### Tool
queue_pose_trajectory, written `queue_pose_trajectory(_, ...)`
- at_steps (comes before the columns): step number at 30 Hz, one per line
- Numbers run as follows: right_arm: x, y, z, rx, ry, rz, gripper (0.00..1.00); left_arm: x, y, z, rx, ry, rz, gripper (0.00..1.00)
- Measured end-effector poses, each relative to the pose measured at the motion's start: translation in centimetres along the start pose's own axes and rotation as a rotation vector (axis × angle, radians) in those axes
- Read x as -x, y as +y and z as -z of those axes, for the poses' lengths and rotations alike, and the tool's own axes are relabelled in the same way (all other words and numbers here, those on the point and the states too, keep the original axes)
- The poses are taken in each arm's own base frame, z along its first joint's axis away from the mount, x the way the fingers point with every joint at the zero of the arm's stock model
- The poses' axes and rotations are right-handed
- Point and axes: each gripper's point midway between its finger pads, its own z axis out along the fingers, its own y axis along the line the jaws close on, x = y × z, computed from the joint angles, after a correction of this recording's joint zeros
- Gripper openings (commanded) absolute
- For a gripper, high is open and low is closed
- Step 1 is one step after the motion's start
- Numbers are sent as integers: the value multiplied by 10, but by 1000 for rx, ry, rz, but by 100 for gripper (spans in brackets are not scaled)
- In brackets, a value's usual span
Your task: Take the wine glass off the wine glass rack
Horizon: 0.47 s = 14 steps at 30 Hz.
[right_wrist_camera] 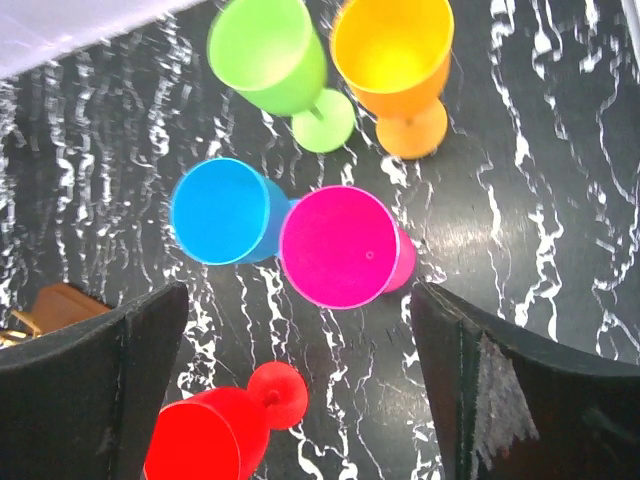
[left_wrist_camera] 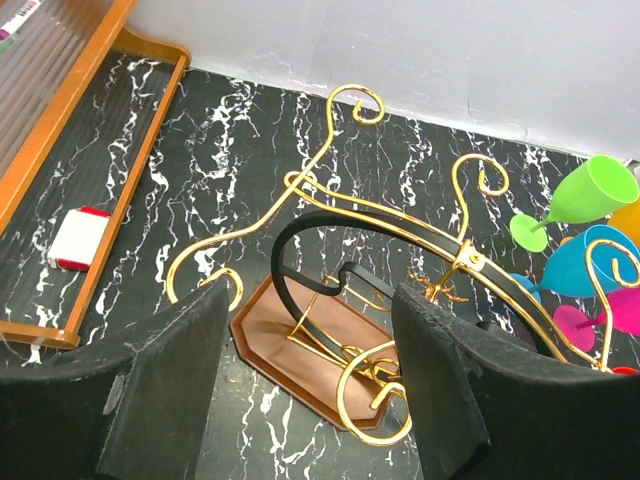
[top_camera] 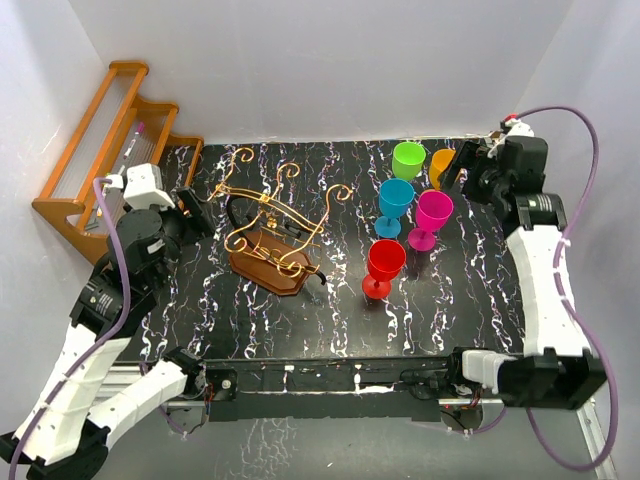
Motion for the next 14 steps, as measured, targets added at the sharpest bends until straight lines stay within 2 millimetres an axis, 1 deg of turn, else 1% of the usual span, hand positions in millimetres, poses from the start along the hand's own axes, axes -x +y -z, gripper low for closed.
queue_pose_trajectory(3, 11, 12, 25, 71, -121, 6, 99, -3, 7, 6, 10, -10, 15, 64)
queue_pose_trajectory(5, 11, 16, 37, 103, -184, 0, 99, -2, 10, 11, 13, -22, 27, 64)
queue_pose_trajectory(7, 10, 18, 44, 122, -223, -11, 99, 0, 12, 15, 13, -34, 38, 64)
queue_pose_trajectory(10, 10, 19, 48, 137, -260, -23, 99, 4, 17, 21, 18, -53, 58, 64)
queue_pose_trajectory(14, 18, 22, 53, 150, -299, -29, 99, 3, 19, 24, 21, -57, 69, 64)
